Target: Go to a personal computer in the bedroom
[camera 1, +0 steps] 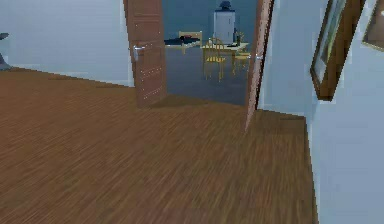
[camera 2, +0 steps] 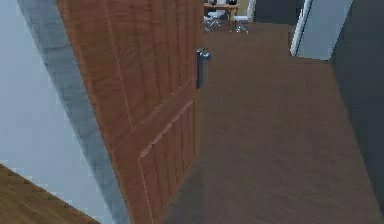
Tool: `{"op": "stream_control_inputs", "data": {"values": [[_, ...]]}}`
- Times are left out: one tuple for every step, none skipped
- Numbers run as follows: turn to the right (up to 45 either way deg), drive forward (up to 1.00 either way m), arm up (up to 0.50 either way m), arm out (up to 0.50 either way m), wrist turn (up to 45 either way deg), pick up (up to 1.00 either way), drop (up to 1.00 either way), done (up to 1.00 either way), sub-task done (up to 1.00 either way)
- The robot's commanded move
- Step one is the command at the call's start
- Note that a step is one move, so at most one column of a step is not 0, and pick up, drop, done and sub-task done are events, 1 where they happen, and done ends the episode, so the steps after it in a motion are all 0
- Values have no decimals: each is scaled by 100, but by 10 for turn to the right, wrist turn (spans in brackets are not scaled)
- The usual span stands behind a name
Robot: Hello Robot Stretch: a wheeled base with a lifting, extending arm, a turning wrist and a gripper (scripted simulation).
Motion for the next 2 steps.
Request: {"op": "stream_control_inputs", "data": {"values": [[240,0,0,0,0,0,0,0,0],[0,40,0,0,0,0,0,0,0]]}}
